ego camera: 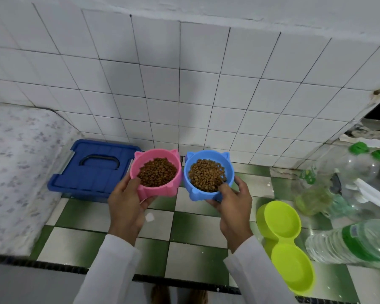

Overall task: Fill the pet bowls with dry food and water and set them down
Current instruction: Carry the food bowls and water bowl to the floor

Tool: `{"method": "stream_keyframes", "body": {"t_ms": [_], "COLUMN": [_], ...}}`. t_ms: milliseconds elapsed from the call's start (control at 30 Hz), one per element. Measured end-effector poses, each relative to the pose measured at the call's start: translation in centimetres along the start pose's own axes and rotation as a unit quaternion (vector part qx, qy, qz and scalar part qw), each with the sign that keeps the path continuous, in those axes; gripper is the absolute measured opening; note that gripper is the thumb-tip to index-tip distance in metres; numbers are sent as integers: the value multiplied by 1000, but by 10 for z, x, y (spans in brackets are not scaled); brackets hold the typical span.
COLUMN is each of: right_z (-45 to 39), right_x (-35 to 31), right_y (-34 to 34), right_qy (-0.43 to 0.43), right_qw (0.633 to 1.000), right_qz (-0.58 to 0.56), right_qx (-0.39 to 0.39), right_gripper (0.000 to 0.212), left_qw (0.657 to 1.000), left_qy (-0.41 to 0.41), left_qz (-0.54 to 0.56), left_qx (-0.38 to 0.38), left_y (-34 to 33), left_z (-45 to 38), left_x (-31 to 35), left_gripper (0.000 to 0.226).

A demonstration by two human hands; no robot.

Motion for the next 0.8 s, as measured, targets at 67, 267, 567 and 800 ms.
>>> {"method": "stream_keyframes", "body": {"t_ms": [67, 267, 567, 800], "right_z": [2, 12, 36, 76], "right_x": [-5, -20, -22, -11], "right_y": [-3, -16, -53, -102], "right_qy": [4, 5, 1, -8], "right_qw": [1000, 999, 992, 982], "right_qz": [4, 3, 32, 36], "right_qx": [-8, -52, -125, -185], "right_gripper": [52, 51, 53, 51], "left_qw": [1000, 998, 992, 982], "left_qy": [-8, -23, -50, -77], "left_qz": [6, 26, 74, 115], "left_qx": [7, 44, 94, 129], "left_y": [-1, 10, 49, 103], "left_z": [6, 23, 49, 58], "left_x": [5, 14, 35, 64], "left_gripper": [34, 30, 31, 31]}}
Point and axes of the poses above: each hand's wrist, its own z-axis away from the middle knuckle, its own y-axis out of the back of the hand, x = y × z, the point moved 4 cm from there along -z, towards the middle knuckle, and after that the axes turned 6 degrees about y, right-handed, at the moved point
